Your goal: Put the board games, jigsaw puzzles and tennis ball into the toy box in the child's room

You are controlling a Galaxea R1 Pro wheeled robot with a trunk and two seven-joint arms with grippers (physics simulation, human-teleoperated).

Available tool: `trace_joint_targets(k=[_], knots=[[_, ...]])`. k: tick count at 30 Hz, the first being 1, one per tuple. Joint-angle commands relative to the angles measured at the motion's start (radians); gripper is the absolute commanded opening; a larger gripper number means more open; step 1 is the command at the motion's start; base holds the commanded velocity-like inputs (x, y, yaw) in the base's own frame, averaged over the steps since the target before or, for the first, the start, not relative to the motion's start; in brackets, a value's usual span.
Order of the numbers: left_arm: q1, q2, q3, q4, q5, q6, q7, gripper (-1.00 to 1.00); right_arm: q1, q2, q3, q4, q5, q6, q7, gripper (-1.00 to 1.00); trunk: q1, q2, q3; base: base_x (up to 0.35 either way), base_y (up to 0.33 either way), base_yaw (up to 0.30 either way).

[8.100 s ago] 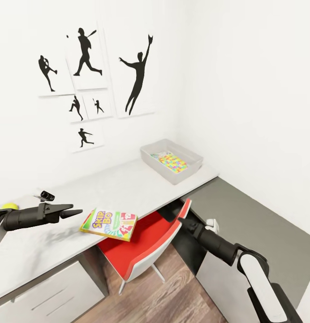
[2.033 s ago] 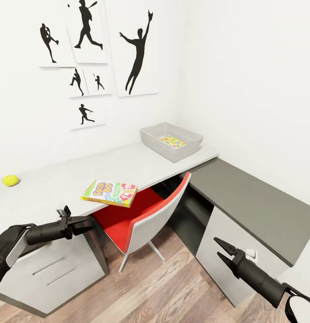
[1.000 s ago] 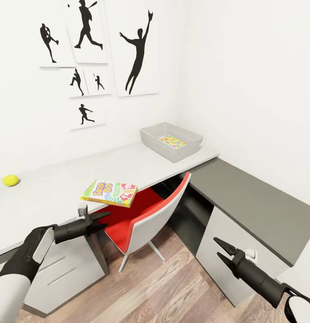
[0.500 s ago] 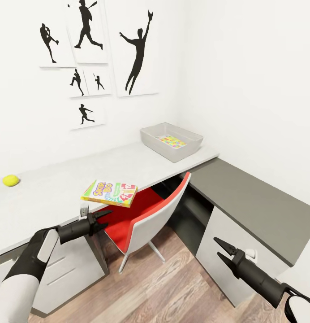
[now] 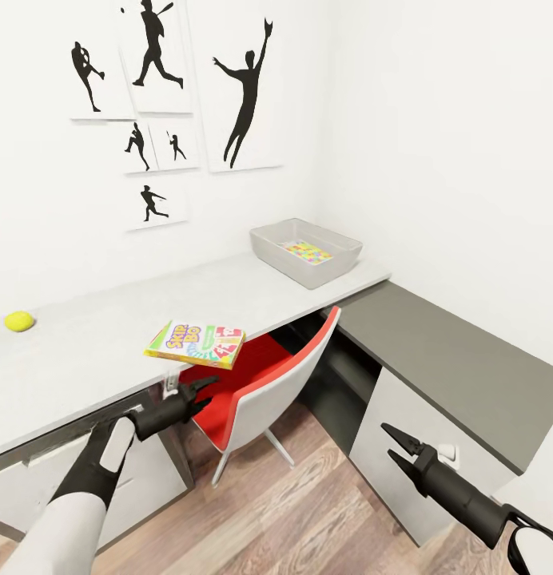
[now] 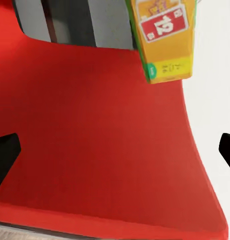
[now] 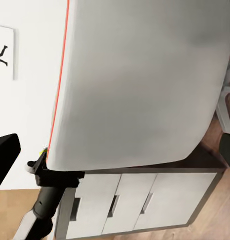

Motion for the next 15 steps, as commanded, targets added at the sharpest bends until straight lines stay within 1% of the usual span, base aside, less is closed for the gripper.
trace_joint_targets(k=[1, 3, 5, 7, 9, 11, 13, 15], knots=[[-0.001, -0.005, 0.006, 0.007, 0.001, -0.006, 0.007, 1.00, -0.001, 0.000, -0.002, 0.000, 0.004, 0.005, 0.006, 1.00, 0.000, 0.000, -0.001, 0.000, 0.000, 0.000], [0.000, -0.019, 0.018, 0.030, 0.004, -0.030, 0.029, 1.00, 0.000, 0.001, -0.002, -0.001, 0.005, 0.005, 0.005, 1.00, 0.000, 0.000, -0.001, 0.000, 0.000, 0.000], [0.000, -0.026, 0.023, 0.039, 0.008, -0.039, 0.038, 1.00, 0.000, 0.002, -0.002, 0.000, 0.006, 0.004, 0.005, 1.00, 0.000, 0.000, -0.001, 0.000, 0.000, 0.000], [0.000, -0.029, 0.026, 0.043, 0.012, -0.043, 0.043, 1.00, 0.000, 0.003, -0.002, -0.001, 0.006, 0.004, 0.005, 1.00, 0.000, 0.000, -0.001, 0.000, 0.000, 0.000], [0.000, -0.032, 0.039, 0.046, 0.022, -0.047, 0.048, 1.00, 0.000, 0.005, -0.002, -0.002, 0.006, 0.003, 0.004, 1.00, 0.000, 0.000, -0.001, 0.000, 0.000, 0.000], [0.000, -0.033, 0.066, 0.052, 0.033, -0.050, 0.051, 1.00, 0.000, 0.007, -0.002, -0.002, 0.006, 0.003, 0.004, 1.00, 0.000, 0.000, -0.001, 0.000, 0.000, 0.000], [0.001, -0.034, 0.085, 0.063, 0.037, -0.051, 0.053, 1.00, 0.000, 0.009, -0.002, -0.002, 0.006, 0.002, 0.004, 1.00, 0.000, 0.000, -0.001, 0.000, 0.000, 0.000], [0.001, -0.034, 0.095, 0.074, 0.039, -0.052, 0.053, 1.00, 0.000, 0.010, -0.002, -0.002, 0.006, 0.002, 0.005, 1.00, 0.000, 0.000, -0.001, 0.000, 0.000, 0.000]])
